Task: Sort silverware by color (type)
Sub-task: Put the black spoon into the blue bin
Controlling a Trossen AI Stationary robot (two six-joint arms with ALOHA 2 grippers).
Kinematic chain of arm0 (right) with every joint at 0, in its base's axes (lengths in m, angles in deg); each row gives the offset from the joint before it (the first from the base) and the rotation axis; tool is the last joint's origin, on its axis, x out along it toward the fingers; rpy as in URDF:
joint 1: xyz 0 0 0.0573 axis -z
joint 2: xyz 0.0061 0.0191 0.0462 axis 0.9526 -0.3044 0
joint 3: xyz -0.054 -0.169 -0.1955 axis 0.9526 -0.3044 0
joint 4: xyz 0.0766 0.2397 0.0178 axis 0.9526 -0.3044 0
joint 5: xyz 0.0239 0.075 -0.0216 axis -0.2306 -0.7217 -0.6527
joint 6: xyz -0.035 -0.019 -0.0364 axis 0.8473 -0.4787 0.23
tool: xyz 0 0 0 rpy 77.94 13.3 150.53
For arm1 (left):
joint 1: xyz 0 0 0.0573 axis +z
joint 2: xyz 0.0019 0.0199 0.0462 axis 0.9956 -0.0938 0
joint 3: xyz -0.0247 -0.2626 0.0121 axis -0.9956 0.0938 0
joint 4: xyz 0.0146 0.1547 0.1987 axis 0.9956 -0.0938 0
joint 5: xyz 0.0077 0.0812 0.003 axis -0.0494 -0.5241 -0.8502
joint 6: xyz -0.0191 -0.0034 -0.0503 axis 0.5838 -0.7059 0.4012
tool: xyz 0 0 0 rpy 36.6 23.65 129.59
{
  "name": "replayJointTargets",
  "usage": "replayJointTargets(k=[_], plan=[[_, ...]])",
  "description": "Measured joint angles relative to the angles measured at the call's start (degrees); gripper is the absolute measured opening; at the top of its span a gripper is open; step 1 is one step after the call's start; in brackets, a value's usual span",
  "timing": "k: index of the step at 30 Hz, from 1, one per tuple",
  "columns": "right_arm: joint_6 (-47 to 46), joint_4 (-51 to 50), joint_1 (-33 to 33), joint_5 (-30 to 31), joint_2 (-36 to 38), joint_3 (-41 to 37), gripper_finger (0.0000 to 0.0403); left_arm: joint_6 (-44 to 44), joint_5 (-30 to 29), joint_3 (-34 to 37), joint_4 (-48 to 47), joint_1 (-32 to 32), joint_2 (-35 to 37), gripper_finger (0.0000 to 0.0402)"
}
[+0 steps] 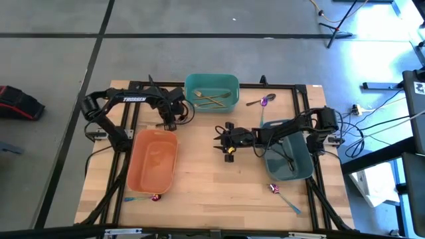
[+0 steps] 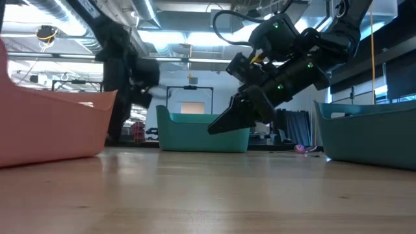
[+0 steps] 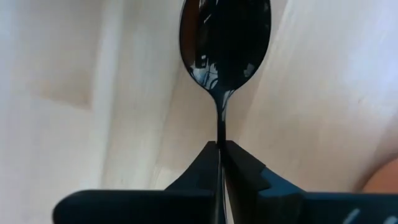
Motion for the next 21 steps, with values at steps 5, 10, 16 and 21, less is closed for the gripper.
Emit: replayJointTargets(k=[5, 10, 16, 21], plan=[[-0.5, -1.7, -0.6, 0.6, 1.3, 0.0, 0.0163, 5.0, -5.0, -0.3, -0.5, -5.6, 8.1, 0.0009], [0.8, -3.8, -3.1, 6.8, 4.6, 0.0, 0.0163, 10.1, -9.1, -0.3, 3.4, -13.0, 18.0, 0.001], [1.7, -7.8, -7.0, 15.5, 10.1, 0.0, 0.0163, 13.8, -16.9, 0.4, 18.5, -24.7, 25.3, 0.001], [1.7, -6.6, -12.2, 22.5, 13.2, -1.3, 0.0163, 15.0, -22.8, 5.2, 38.7, -37.1, 24.9, 0.001]])
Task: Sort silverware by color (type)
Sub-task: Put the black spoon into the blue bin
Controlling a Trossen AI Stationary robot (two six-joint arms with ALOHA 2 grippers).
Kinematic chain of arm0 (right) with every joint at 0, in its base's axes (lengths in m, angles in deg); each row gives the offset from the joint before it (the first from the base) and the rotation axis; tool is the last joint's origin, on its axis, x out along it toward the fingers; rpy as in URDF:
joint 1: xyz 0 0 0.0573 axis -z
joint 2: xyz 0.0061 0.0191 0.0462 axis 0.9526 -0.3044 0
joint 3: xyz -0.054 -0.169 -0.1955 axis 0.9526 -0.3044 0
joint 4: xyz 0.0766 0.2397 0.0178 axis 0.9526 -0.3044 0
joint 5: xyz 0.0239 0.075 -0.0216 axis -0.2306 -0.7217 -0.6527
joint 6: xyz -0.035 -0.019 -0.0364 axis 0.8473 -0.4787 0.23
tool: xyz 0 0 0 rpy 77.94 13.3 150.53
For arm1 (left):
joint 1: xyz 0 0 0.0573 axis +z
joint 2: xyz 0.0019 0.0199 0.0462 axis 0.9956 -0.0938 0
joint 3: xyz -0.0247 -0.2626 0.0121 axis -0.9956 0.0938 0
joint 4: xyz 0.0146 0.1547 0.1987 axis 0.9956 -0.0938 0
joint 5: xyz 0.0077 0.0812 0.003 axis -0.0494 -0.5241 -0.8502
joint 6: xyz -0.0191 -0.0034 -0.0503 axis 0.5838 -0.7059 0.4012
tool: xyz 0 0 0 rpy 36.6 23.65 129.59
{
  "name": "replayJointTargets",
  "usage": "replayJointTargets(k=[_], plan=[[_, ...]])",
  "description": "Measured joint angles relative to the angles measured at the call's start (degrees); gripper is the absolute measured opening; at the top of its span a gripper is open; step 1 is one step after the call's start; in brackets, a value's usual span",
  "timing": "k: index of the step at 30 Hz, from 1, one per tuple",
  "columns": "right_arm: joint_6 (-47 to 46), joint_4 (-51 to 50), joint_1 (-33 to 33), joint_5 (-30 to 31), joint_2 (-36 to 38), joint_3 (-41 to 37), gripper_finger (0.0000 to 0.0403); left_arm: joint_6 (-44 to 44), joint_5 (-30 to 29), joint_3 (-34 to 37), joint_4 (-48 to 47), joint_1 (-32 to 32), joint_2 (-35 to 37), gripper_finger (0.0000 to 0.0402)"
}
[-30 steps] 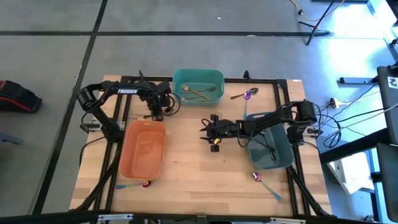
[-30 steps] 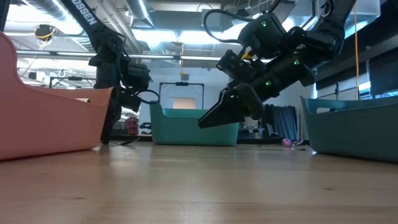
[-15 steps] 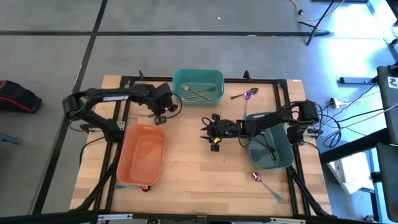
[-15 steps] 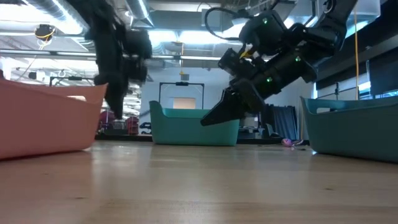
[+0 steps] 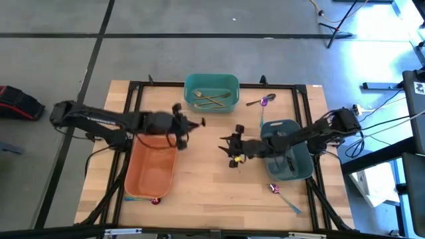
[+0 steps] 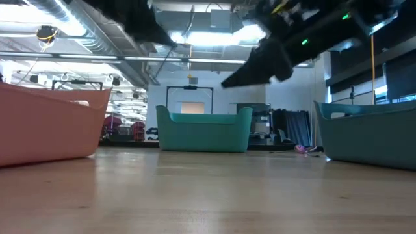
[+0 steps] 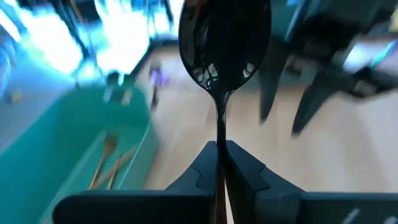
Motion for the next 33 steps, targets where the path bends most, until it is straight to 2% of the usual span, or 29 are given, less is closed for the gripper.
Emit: replayJointTargets(k=[3, 6, 10, 13, 19, 23, 27, 30, 33], plan=[[0.0, 5.0, -3.3, 4.1, 1.6, -2.6, 0.0163, 0.1, -6.7, 3.7, 12.8, -7.0, -3.3, 0.001], [-0.1, 14.6, -6.4, 7.0, 2.5, -6.5, 0.0163, 0.2, -13.5, 6.1, 24.0, -12.7, -9.2, 0.001], [-0.3, 29.5, -10.3, 10.6, 2.9, -11.5, 0.0163, 1.6, -21.6, 5.7, 34.5, -17.7, -20.0, 0.001], [-0.7, 37.2, -12.2, 10.5, 2.7, -12.6, 0.0163, 3.0, -25.9, 3.6, 40.2, -20.0, -28.1, 0.001], [-5.4, 33.7, -12.0, 4.8, 1.9, -9.0, 0.0163, 3.1, -29.5, -3.6, 45.7, -21.1, -39.6, 0.0011], [-5.4, 28.2, -12.2, 7.2, 0.5, -5.9, 0.0163, 2.9, -29.1, -7.2, 45.6, -21.3, -43.1, 0.0011], [-5.4, 19.8, -12.2, 9.9, 0.3, -3.6, 0.0158, 2.7, -29.4, -8.7, 45.6, -22.1, -43.6, 0.0011], [-5.4, 19.0, -12.2, 11.2, 0.2, -3.3, 0.0131, 2.3, -30.1, -9.1, 45.6, -22.4, -43.6, 0.0011], [-5.3, 18.8, -12.2, 11.2, 0.2, -3.3, 0.008, 1.4, -30.4, -9.4, 45.7, -22.7, -43.6, 0.0011]])
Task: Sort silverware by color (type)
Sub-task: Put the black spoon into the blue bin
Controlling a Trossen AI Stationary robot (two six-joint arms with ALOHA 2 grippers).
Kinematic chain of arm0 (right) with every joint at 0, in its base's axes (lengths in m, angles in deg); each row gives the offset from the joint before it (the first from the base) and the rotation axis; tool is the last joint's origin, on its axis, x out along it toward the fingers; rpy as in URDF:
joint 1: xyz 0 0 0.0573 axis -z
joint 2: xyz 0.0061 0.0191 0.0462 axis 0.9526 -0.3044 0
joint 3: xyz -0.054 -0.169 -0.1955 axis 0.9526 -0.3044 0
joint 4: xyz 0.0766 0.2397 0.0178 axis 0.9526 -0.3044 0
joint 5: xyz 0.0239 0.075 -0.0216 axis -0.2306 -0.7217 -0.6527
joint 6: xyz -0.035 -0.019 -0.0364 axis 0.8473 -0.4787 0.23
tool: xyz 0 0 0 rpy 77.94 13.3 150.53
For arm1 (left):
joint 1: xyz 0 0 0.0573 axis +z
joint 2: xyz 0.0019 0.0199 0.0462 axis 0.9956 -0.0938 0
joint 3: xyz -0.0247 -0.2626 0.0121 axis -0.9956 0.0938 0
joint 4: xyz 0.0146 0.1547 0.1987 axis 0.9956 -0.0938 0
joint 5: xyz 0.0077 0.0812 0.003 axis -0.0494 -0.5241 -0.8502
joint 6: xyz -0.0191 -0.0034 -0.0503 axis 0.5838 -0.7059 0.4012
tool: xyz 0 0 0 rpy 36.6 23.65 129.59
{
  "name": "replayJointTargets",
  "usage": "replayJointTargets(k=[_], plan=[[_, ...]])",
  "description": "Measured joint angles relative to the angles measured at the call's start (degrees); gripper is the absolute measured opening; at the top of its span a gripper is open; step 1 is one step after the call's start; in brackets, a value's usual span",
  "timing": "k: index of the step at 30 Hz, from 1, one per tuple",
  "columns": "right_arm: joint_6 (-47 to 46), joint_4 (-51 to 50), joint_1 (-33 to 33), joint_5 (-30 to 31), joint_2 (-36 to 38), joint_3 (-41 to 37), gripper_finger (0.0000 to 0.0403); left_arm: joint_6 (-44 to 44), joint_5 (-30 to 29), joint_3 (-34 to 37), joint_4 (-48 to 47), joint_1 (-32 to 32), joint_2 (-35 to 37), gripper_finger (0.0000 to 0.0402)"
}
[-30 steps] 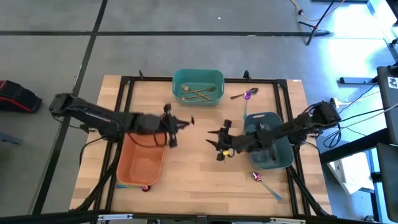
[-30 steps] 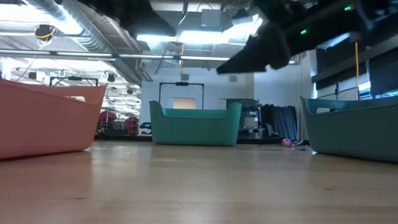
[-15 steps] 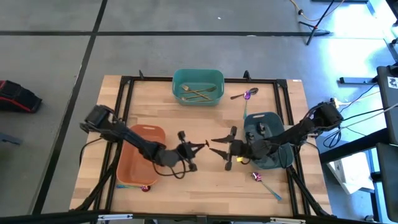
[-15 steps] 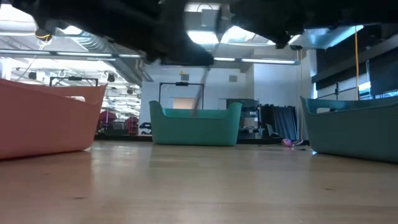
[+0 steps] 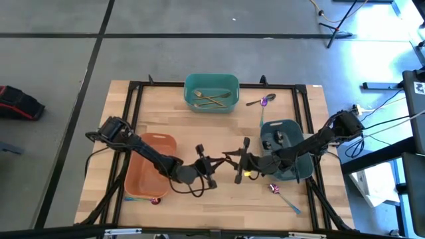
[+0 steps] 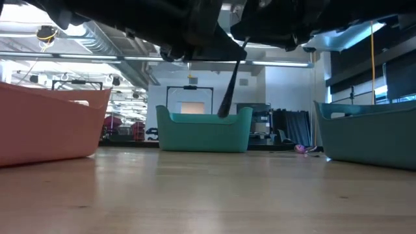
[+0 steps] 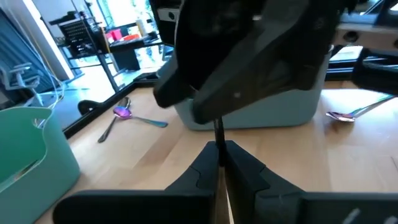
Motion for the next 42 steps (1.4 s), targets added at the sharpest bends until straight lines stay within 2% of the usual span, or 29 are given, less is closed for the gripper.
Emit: replayJointTargets(k=[4, 9, 14, 16, 18, 22, 26, 30, 34, 39, 42], plan=[[1.5, -0.3, 0.0, -0.1, 0.0, 0.0, 0.0011, -0.1, 0.9, 0.0, -0.2, 0.0, 0.0, 0.0012], [1.9, -2.4, 0.0, -0.1, 1.5, 0.0, 0.0013, 0.7, 1.4, 0.0, 0.0, 0.0, 0.0, 0.0037], [1.8, -12.7, 0.1, 3.2, 9.4, 0.0, 0.0007, 1.7, 4.4, 0.0, -0.3, -0.4, 0.0, 0.009], [-0.2, -21.8, 0.1, 3.9, 14.1, 0.5, 0.0005, 1.7, 5.1, 0.0, -0.2, -0.3, 0.0, 0.0108], [-5.0, -34.9, 0.1, 3.7, 19.2, 2.7, 0.0004, 1.7, 5.8, 0.0, -0.3, -0.1, 0.0, 0.012], [-17.9, -63.9, 0.1, 2.7, 27.4, 9.6, 0.0003, 1.7, 8.7, 0.0, -0.3, -0.3, 0.0, 0.0125], [-33.4, -89.9, 0.1, -0.7, 32.2, 16.8, 0.0003, 1.7, 10.5, 0.0, -0.2, -0.2, 0.0, 0.0126], [-47.3, -106.3, 0.1, -3.9, 35.3, 18.1, 0.0002, 1.7, 10.6, 0.0, -0.2, -0.2, 0.0, 0.0126], [-56.1, -112.0, 0.1, -8.7, 37.9, 14.5, 0.0002, 1.7, 10.6, 0.0, -0.2, -0.2, 0.0, 0.0126], [-62.0, -111.4, 0.1, -16.1, 39.2, 8.4, 0.0002, 1.7, 10.6, 0.0, -0.2, -0.2, 0.0, 0.0126], [-64.4, -111.2, 0.1, -18.1, 39.2, 5.3, 0.0001, 1.7, 10.6, 0.0, -0.2, -0.2, 0.0, 0.0126]])
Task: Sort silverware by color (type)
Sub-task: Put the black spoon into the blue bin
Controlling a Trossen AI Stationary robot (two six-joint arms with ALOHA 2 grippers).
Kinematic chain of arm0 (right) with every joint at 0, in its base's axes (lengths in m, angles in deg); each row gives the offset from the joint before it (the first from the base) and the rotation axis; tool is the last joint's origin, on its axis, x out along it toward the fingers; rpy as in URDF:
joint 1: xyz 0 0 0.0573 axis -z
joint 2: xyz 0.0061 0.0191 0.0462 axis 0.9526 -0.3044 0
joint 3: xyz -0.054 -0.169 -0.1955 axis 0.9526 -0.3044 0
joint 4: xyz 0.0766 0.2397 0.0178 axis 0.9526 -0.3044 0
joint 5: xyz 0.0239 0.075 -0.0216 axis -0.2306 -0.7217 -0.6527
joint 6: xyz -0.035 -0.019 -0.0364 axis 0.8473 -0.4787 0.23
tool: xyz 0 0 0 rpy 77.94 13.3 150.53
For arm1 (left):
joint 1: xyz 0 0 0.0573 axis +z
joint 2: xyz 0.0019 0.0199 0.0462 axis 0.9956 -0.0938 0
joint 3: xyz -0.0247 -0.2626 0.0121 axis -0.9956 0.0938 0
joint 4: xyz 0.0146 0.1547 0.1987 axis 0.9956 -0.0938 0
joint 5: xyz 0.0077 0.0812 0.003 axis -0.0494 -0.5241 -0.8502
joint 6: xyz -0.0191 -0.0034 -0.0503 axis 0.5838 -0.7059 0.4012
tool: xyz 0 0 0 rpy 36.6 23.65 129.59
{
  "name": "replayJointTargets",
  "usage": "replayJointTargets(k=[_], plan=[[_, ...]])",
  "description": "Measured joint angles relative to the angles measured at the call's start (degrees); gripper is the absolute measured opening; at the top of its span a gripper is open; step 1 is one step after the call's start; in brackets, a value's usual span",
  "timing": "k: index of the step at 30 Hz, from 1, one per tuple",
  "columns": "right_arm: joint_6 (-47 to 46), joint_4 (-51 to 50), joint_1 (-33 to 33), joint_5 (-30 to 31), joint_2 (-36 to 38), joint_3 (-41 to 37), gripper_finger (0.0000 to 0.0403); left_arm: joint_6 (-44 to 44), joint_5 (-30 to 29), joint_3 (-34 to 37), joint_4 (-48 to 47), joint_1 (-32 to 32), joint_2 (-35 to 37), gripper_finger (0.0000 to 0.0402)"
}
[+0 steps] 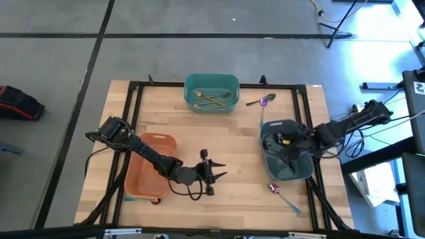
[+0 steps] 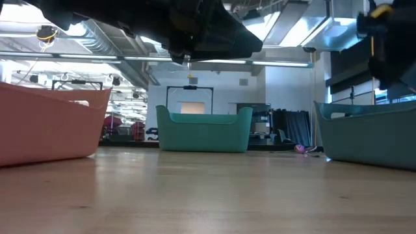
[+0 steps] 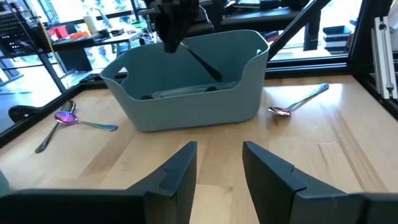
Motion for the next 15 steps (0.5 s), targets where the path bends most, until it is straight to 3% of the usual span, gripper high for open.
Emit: replayJointTargets(k=[15], plan=[[-3.1, 5.1, 0.0, 0.2, -0.2, -7.5, 0.0003, 0.0, 0.0, 0.0, 0.0, 0.0, 0.0, 0.0126]])
